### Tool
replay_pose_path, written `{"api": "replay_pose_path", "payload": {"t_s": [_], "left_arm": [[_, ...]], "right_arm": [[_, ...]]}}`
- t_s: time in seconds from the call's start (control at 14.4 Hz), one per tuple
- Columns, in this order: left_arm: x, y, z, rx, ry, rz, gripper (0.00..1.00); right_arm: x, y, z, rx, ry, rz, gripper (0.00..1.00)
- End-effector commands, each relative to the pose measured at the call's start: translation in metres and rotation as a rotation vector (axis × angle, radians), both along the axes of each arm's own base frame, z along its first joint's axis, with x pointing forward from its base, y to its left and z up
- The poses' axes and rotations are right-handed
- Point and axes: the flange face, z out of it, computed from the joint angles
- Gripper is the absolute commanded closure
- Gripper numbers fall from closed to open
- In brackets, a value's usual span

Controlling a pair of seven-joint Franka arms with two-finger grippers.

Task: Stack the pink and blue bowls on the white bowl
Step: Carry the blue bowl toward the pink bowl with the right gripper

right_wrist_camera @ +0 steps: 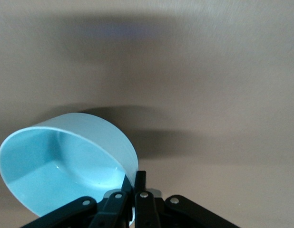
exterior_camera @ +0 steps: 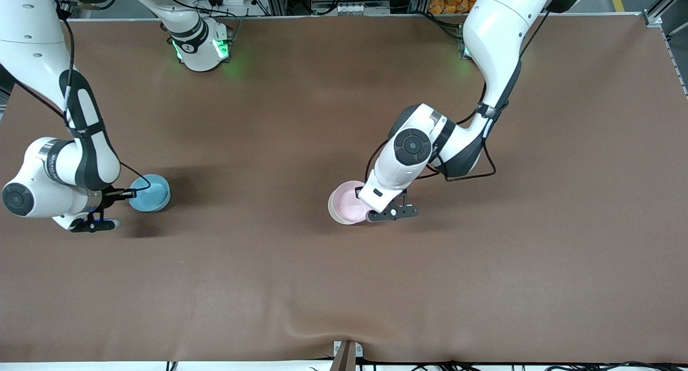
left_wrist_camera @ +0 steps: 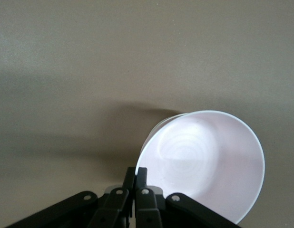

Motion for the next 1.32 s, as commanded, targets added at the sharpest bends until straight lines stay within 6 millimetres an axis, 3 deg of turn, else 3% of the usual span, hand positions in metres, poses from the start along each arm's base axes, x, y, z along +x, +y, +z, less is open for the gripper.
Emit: {"api": "replay_pose_path", "payload": {"t_s": [0.0,0.14,0.35,0.56,0.7,1.11,1.25], "left_arm": [[0.008,-0.003,0.003,-0.030,-0.021,0.018,1.00],[0.008,-0.009,-0.012,-0.041,-0.033,0.017,1.00],[0.004,-0.013,-0.016,-0.043,-0.034,0.011,1.00],[0.001,-0.017,-0.018,-0.043,-0.031,0.009,1.00],[-0.002,-0.018,-0.022,-0.039,-0.026,0.004,1.00],[-0.013,-0.028,-0.048,-0.040,-0.021,-0.007,1.00],[-0.016,-0.027,-0.053,-0.030,-0.015,-0.009,1.00]], "right_arm": [[0.013,0.006,0.033,0.057,-0.015,-0.035,1.00],[0.021,0.013,0.056,0.132,0.010,-0.079,1.00],[0.029,0.026,0.090,0.190,0.045,-0.080,1.00],[0.025,0.054,0.122,0.190,0.087,-0.143,1.00],[0.021,0.081,0.135,0.159,0.138,-0.207,1.00],[0.019,0.191,0.142,0.213,0.251,-0.365,1.00],[0.021,0.215,0.144,0.247,0.254,-0.385,1.00]]}}
